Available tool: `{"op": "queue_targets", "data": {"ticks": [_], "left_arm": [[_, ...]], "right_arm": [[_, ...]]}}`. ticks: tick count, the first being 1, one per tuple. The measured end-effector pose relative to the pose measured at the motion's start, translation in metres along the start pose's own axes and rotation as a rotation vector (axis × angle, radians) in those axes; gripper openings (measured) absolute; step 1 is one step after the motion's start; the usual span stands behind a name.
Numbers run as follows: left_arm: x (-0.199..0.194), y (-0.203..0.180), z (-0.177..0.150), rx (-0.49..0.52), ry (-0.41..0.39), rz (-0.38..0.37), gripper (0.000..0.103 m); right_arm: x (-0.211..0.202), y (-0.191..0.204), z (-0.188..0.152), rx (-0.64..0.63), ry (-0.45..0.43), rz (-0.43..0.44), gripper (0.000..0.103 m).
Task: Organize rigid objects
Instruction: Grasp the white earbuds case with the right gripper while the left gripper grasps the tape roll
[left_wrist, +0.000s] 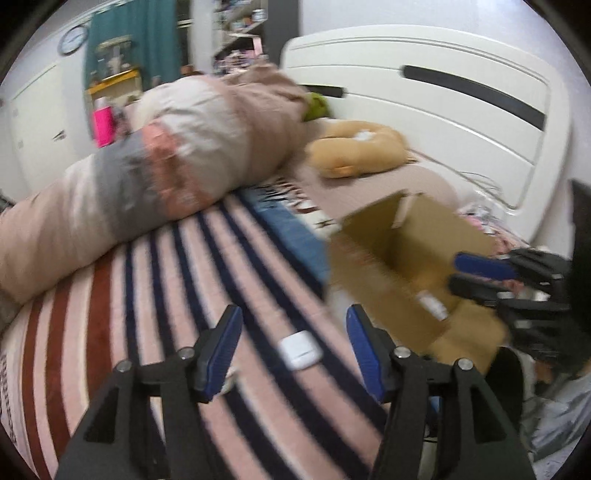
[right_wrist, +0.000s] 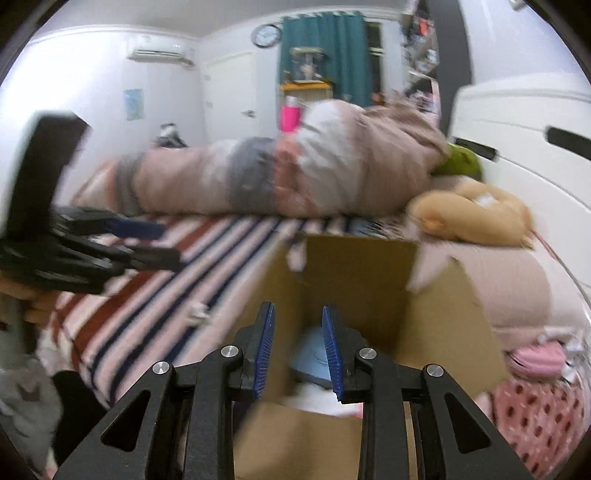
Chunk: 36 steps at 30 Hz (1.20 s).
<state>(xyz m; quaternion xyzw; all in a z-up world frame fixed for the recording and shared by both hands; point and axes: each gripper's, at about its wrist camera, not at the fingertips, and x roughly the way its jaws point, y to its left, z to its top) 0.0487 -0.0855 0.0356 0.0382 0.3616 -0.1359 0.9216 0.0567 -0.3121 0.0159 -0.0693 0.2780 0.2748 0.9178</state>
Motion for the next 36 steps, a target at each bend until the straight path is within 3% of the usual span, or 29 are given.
{"op": "queue_targets", "data": {"ticks": [3,5,12,14,20,25,29,36], "left_arm": [[0.004,0.033,-0.022,-0.058,0.012,0.016,0.059],[0.011,0.053,-0.037,-0.085,0.026,0.022,0.062],[0.056,0.091,-0.077,-0.099,0.093,0.005,0.063],[0.076,0.095,-0.085,-0.092,0.120,-0.011,0.063],[0.132,0.102,-0.101,-0.083,0.183,-0.063,0.063],[0.159,0.107,-0.105,-0.125,0.188,-0.054,0.060],[0.163,0.108,-0.105,-0.119,0.167,-0.044,0.038],[0.152,0.113,-0.111,-0.139,0.157,-0.063,0.038]], "right_arm": [[0.009,0.034,0.010,-0.032,0.004,0.069,0.031],[0.024,0.060,0.013,-0.061,0.028,0.106,0.031],[0.093,0.106,-0.007,-0.062,0.179,0.107,0.035],[0.119,0.107,-0.022,-0.029,0.231,0.073,0.040],[0.185,0.084,-0.055,0.047,0.342,-0.074,0.040],[0.212,0.073,-0.061,-0.016,0.324,-0.193,0.047],[0.227,0.069,-0.057,-0.042,0.314,-0.214,0.047],[0.225,0.069,-0.057,-0.040,0.325,-0.139,0.043]]}}
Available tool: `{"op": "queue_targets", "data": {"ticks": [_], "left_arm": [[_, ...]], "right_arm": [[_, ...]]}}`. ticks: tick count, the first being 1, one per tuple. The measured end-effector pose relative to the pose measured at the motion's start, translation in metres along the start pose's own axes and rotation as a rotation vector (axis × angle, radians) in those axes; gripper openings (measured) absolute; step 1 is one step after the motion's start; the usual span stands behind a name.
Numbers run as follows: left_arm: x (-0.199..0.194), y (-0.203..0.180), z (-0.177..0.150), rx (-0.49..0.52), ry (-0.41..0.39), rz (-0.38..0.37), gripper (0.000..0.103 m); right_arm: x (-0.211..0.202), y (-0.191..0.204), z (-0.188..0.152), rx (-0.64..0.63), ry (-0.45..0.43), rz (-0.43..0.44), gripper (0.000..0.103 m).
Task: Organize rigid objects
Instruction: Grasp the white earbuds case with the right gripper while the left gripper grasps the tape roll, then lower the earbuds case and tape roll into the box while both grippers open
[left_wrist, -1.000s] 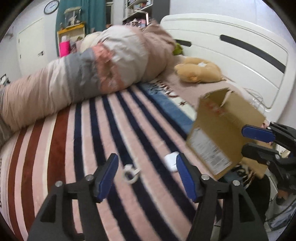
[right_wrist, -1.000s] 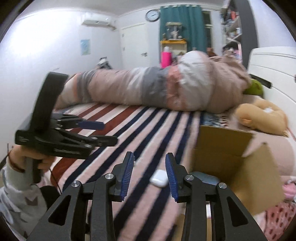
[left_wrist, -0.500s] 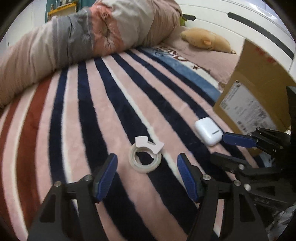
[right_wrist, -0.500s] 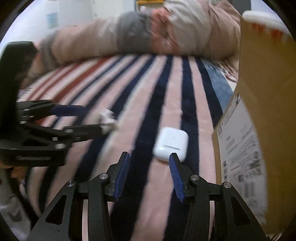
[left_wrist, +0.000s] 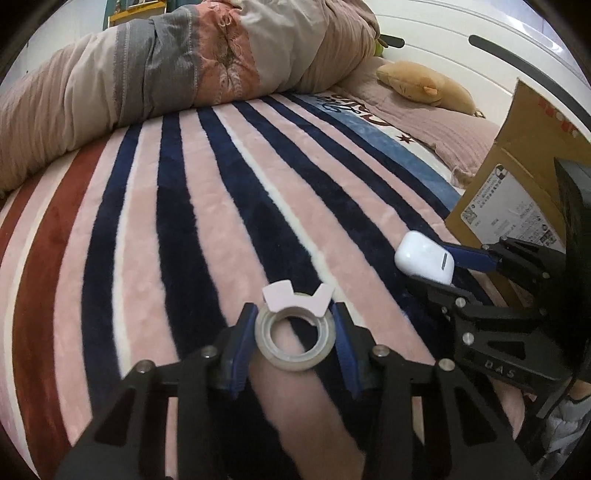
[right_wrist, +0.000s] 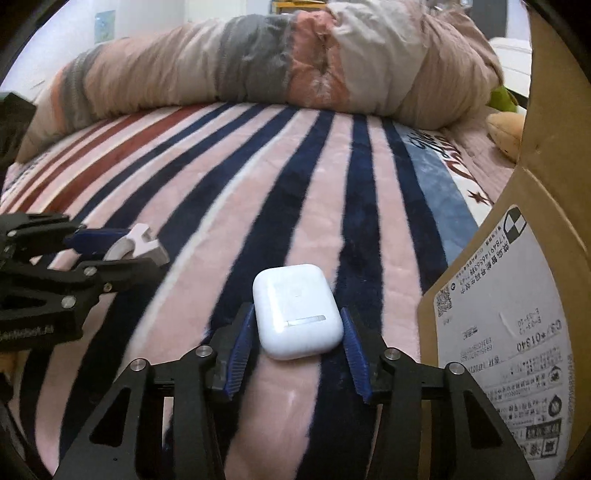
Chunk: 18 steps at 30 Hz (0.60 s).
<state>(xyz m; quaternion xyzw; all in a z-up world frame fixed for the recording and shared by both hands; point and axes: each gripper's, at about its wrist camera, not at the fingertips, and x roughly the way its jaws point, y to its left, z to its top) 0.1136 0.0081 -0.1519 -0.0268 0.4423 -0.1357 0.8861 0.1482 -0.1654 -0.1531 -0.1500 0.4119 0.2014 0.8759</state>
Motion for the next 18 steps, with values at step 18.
{"op": "queue_targets", "data": {"ticks": [18], "left_arm": [[-0.013,-0.002,-0.029,0.007,0.020,0.016,0.037]], "right_arm": [[-0.019,0.022,-0.021,-0.157,0.015,0.193,0.039]]}}
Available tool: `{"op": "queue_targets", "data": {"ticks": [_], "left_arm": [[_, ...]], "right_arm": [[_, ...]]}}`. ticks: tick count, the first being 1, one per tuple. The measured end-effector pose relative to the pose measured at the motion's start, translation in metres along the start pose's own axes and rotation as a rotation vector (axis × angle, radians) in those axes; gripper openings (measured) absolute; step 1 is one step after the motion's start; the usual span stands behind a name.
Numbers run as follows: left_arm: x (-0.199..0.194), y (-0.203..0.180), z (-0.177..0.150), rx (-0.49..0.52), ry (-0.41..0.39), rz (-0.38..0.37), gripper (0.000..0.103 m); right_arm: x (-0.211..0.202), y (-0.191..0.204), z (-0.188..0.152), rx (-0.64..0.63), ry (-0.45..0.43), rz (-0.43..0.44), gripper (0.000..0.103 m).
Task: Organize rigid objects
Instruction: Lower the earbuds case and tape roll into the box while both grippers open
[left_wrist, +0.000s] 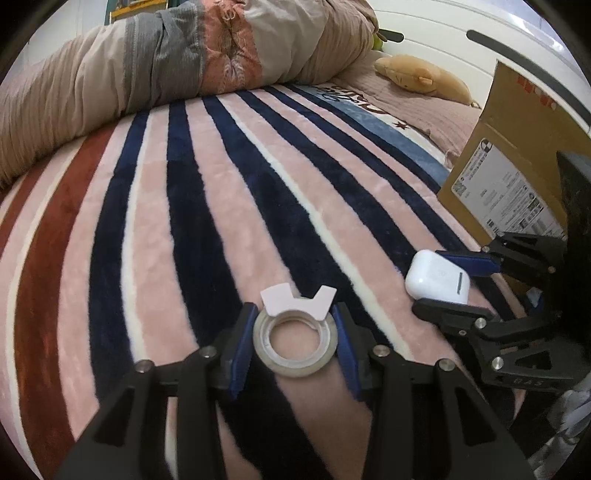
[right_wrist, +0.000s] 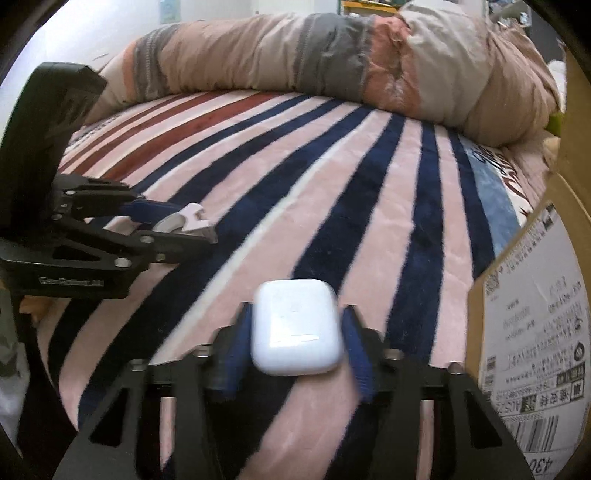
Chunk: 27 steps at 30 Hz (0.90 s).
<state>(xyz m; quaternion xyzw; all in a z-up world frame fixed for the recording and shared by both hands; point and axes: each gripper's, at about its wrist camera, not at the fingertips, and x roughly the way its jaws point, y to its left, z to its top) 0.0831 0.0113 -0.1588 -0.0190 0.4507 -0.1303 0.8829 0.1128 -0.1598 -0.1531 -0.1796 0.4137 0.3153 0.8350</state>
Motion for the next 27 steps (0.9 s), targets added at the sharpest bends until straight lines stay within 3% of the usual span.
{"op": "queue_targets", "data": {"ticks": [5,11,16,20,23,27], "left_arm": [[-0.017,-0.002,0.004,-0.014,-0.023,0.005,0.037],[-0.084,-0.026,0.020,0.019,-0.138,0.028,0.037],[-0.142,-0.072,0.041,0.098,-0.245,0.026,0.037],[-0.170,-0.116,0.063,0.166,-0.304,-0.021,0.037],[-0.174,-0.149,0.080,0.210,-0.316,-0.061,0.037],[-0.163,-0.189,0.098,0.251,-0.292,-0.112,0.037]], "right_arm": [[-0.020,0.011,0.003,-0.018,-0.030,0.006,0.039],[-0.092,0.027,0.014,-0.048,-0.166,0.057,0.039],[-0.161,0.020,0.013,-0.036,-0.302,0.073,0.039],[-0.210,-0.011,0.001,0.032,-0.398,0.018,0.039],[-0.225,-0.048,-0.010,0.130,-0.402,-0.035,0.039],[-0.217,-0.092,-0.027,0.234,-0.300,-0.081,0.039]]}}
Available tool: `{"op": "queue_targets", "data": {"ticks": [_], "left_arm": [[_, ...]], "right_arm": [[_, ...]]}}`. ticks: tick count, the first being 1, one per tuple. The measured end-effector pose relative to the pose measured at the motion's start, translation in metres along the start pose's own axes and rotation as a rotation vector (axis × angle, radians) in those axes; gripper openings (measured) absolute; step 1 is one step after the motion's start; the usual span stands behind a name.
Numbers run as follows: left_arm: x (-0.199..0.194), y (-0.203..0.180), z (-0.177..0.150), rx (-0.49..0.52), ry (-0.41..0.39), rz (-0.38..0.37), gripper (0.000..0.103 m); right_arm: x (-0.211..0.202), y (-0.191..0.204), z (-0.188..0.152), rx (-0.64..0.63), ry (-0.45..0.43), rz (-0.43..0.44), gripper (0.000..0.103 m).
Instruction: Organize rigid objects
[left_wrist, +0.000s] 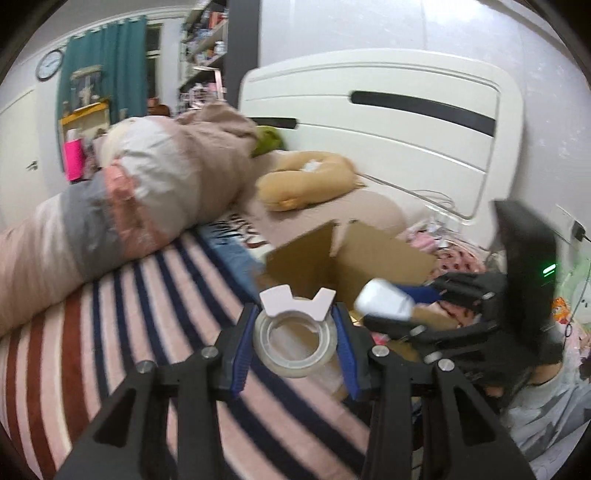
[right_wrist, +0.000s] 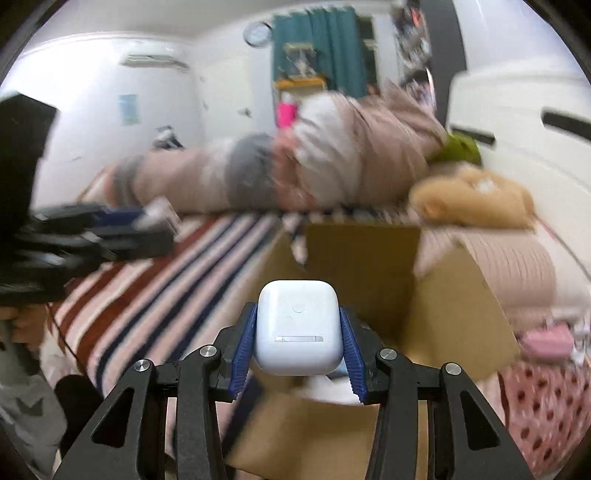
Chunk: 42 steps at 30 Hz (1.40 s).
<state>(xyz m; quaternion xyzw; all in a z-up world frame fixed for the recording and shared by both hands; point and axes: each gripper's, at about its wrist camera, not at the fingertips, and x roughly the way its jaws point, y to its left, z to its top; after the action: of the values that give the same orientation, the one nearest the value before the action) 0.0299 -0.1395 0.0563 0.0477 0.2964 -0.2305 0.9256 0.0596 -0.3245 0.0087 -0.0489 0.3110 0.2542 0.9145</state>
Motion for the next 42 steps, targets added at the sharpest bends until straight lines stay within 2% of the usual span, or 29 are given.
{"op": "queue_targets", "data": {"ticks": [2,4,6,8,13,19,31,33,36,37,39,42], "left_arm": [[0.013,-0.018,0.007,0.039,0.016,0.006,0.037],[0.027,-0.031,0.015,0.053,0.044,-0.021,0.037],[0.040,-0.037,0.022,0.048,0.073,-0.048,0.037],[0.051,-0.042,0.026,0.056,0.095,-0.035,0.037],[0.068,-0.050,0.028,0.072,0.138,-0.035,0.037],[0.078,-0.055,0.026,0.085,0.173,-0.026,0.037],[0.079,-0.045,0.018,0.059,0.182,-0.021,0.037],[0.075,-0.041,0.017,0.049,0.174,-0.020,0.040],[0.067,-0.037,0.016,0.033,0.156,-0.007,0.053],[0.065,-0.036,0.016,0.029,0.150,-0.005,0.057],[0.058,-0.032,0.015,0.015,0.134,0.006,0.062],[0.045,-0.026,0.012,-0.018,0.095,0.042,0.075]], "right_arm": [[0.013,-0.013,-0.008,0.012,0.059,0.014,0.039],[0.021,-0.018,-0.013,0.010,0.094,0.031,0.039],[0.026,-0.022,-0.016,0.010,0.113,0.049,0.040],[0.028,-0.026,-0.020,0.018,0.125,0.050,0.040],[0.027,-0.033,-0.024,0.032,0.109,0.069,0.040],[0.020,-0.043,-0.026,0.045,0.085,0.046,0.040],[0.016,-0.049,-0.025,0.043,0.084,-0.003,0.040],[0.016,-0.048,-0.024,0.040,0.089,-0.002,0.040],[0.018,-0.045,-0.021,0.036,0.090,0.003,0.042],[0.017,-0.045,-0.019,0.034,0.088,0.009,0.046],[0.017,-0.042,-0.016,0.025,0.080,0.019,0.050],[0.013,-0.037,-0.007,-0.010,0.058,0.036,0.055]]}}
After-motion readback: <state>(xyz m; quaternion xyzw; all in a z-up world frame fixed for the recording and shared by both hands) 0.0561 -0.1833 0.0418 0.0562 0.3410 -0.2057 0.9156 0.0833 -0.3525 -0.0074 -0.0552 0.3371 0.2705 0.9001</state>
